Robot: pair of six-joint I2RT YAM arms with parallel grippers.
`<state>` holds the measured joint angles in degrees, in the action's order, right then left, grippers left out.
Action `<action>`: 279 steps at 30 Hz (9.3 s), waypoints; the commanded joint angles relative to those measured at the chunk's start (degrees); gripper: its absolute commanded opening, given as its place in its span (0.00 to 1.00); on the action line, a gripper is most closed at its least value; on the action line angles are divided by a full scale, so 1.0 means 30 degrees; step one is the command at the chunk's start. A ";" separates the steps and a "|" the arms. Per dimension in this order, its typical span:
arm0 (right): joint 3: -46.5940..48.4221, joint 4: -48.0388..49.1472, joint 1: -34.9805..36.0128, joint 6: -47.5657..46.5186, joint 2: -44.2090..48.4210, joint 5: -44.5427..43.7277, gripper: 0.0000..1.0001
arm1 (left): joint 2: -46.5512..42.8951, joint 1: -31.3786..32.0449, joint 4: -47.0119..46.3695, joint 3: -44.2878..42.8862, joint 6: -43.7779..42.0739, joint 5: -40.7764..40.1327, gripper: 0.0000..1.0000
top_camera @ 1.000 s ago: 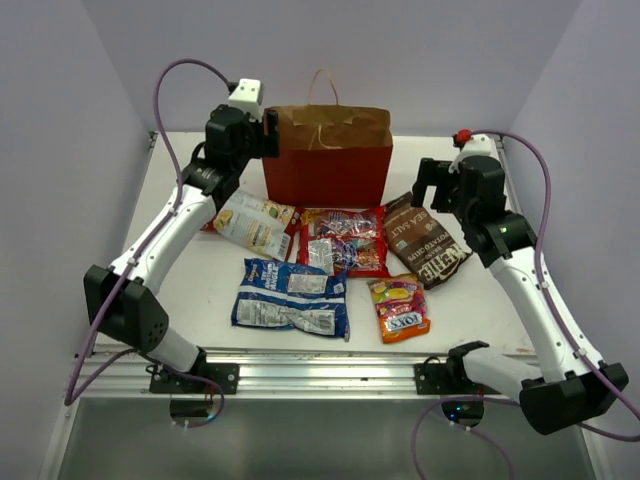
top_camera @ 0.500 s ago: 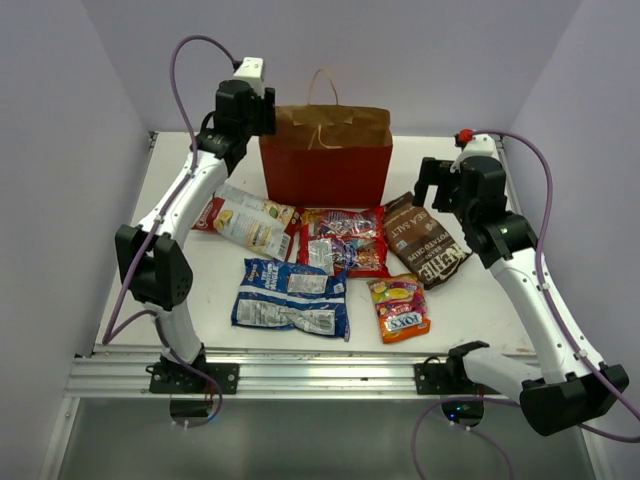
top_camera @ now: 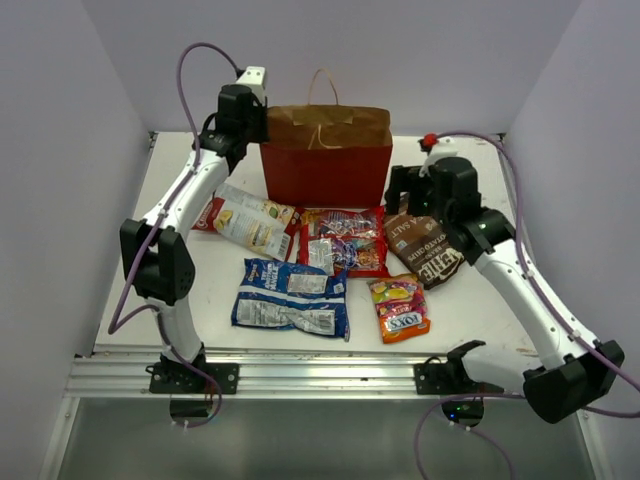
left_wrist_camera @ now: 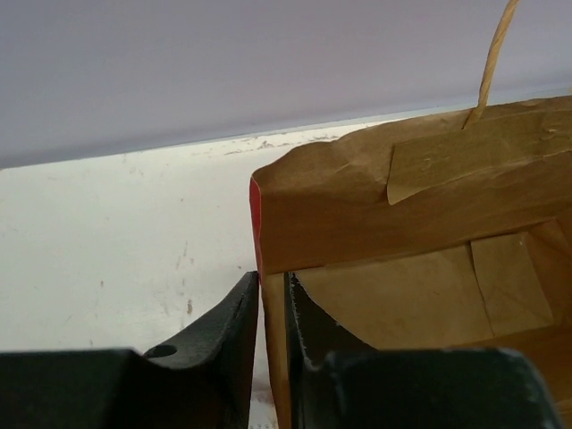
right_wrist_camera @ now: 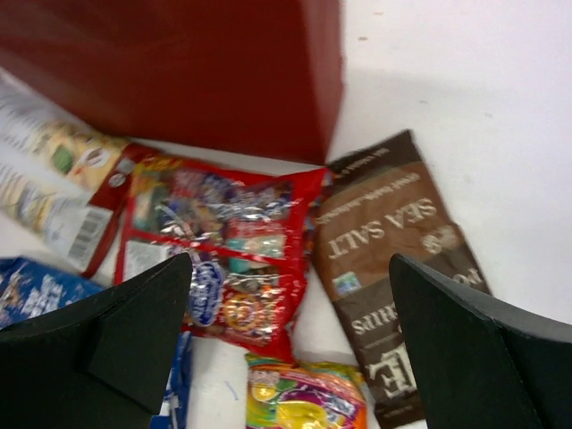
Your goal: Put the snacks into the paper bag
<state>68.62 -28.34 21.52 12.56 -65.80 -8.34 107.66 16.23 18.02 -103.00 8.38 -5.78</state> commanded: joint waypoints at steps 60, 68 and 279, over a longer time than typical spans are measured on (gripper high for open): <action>0.6631 0.6137 1.2193 0.0619 -1.9905 -0.5949 0.12 | -0.0378 -0.1044 0.0526 -0.0090 0.0047 0.2747 0.00; 0.6071 0.3391 1.2368 0.0239 -1.7269 -0.7588 0.00 | -0.0407 -0.1044 0.0555 -0.0119 0.0077 0.2923 0.00; 1.7908 -0.5027 0.8706 -0.9463 -1.5713 -1.5033 0.99 | -0.0700 -0.1132 0.1405 -0.0559 -0.0509 0.4505 0.00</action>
<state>121.75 -38.63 47.90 -21.06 -112.97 -56.12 108.09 13.39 22.06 -104.03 7.84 7.35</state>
